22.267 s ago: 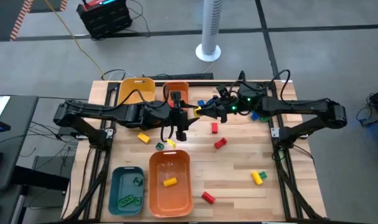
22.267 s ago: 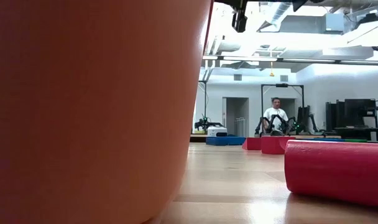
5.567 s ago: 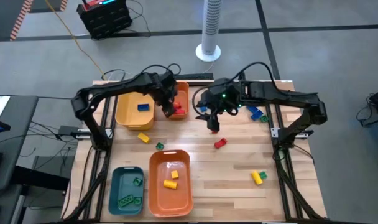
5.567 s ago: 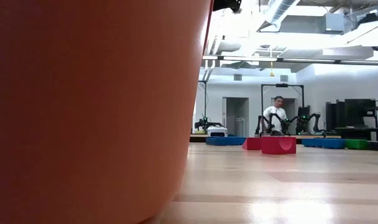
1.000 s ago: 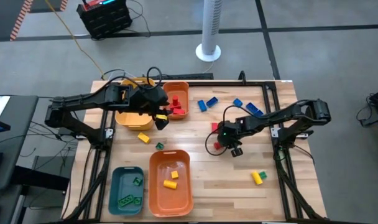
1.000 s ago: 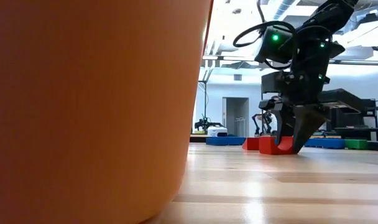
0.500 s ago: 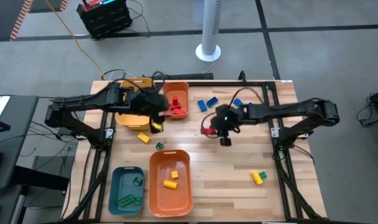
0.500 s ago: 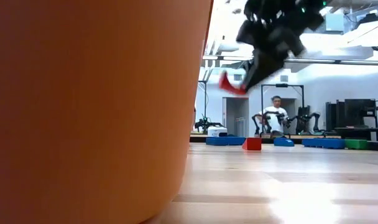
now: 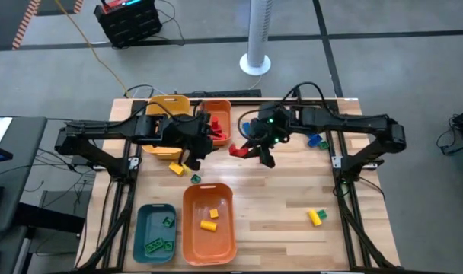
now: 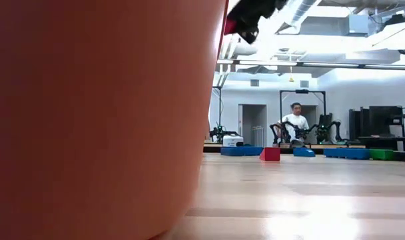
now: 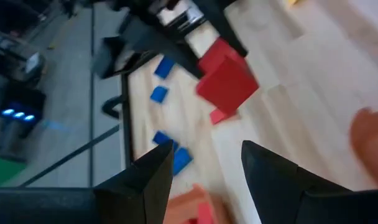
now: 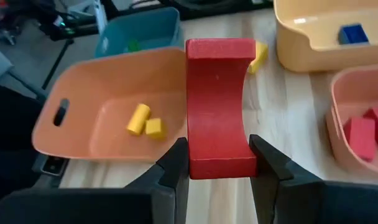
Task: Sort blocks
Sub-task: Put the red block into the top orange bin
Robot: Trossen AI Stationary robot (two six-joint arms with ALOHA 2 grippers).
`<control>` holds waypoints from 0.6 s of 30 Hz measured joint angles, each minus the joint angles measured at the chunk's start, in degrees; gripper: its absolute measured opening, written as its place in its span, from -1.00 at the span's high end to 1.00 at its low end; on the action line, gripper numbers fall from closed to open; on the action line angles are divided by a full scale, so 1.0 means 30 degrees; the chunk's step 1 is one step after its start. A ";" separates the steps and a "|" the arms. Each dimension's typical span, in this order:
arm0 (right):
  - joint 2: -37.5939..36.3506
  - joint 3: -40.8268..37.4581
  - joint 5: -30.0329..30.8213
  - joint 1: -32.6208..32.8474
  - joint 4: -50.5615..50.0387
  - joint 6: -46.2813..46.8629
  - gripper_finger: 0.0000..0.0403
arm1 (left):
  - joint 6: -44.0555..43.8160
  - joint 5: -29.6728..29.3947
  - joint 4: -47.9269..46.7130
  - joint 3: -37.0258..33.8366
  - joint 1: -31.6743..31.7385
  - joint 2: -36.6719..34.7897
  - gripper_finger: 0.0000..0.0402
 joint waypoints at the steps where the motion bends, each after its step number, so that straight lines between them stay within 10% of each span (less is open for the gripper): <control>1: 0.0048 0.0368 -0.0039 0.0019 -0.0136 0.0000 0.39 | -0.0163 0.0371 0.0088 -0.0002 0.0000 0.0000 0.06; 18: 0.0050 0.1606 -0.0875 0.0236 -0.0286 0.0451 0.39 | -0.1833 0.1839 0.4056 -0.0009 -0.0492 0.0323 -0.43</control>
